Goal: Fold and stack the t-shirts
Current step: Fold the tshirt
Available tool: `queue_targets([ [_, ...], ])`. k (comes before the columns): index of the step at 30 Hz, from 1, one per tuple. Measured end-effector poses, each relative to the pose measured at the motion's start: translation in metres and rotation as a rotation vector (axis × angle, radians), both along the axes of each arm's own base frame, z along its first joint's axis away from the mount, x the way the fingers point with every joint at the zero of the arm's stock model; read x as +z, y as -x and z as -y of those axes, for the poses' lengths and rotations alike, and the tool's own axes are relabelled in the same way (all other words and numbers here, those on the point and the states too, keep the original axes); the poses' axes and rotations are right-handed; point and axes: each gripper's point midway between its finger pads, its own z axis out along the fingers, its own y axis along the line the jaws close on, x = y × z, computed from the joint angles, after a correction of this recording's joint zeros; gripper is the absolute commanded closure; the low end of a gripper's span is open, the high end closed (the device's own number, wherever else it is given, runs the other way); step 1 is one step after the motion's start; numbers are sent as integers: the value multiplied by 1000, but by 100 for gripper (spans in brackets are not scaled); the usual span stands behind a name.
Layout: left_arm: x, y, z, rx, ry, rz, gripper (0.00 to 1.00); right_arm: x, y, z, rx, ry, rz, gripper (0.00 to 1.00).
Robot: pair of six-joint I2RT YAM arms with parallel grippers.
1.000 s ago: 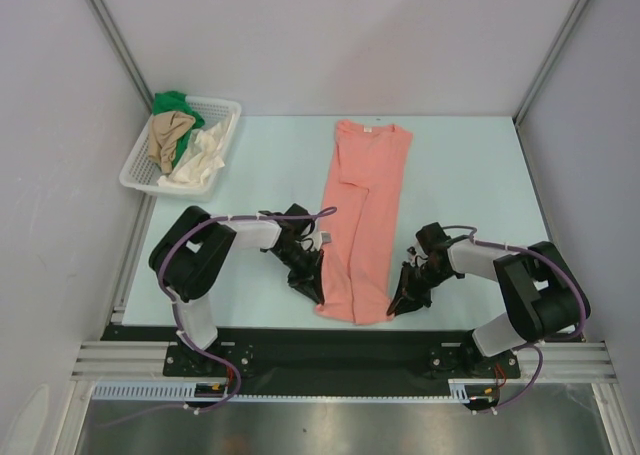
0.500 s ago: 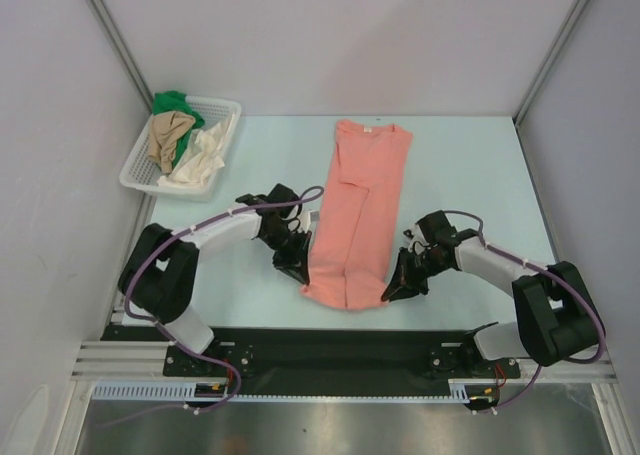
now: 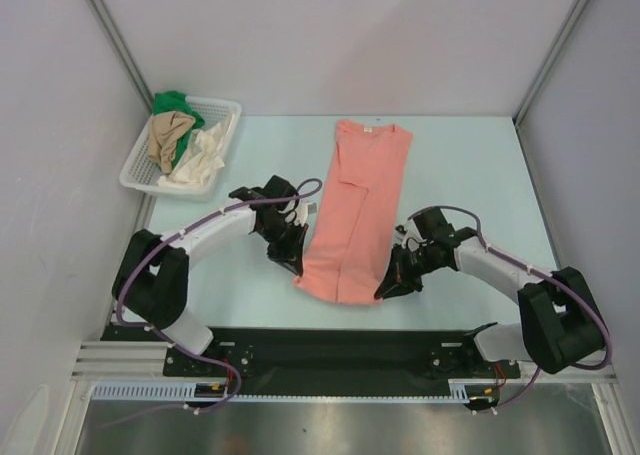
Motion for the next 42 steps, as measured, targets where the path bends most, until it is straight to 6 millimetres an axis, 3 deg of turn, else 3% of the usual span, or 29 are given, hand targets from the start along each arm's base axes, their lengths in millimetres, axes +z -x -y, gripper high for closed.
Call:
queue_targets([
  [3,15,-22,3,-1,0,76,100,15,-18,-3,-10,-20,60,100],
  [8,46,-79,15,-7,19,239,100,44,-64,1,-73,-55,186,100],
  [11,54,-109,21,-7,21,301,100,49,-90,9,-125,-58,228,100],
  [23,40,-183,33,-8,4,348,99,36,-172,36,-257,-30,308,100],
  [35,31,-235,51,-53,31,396,99,29,-209,48,-275,-2,355,100],
  [40,24,-258,54,-56,35,419,99,20,-237,50,-271,17,371,100],
  [41,21,-264,55,-55,34,425,89,17,-246,51,-270,23,376,99],
  [42,18,-271,56,-58,32,434,71,15,-256,52,-269,29,386,86],
])
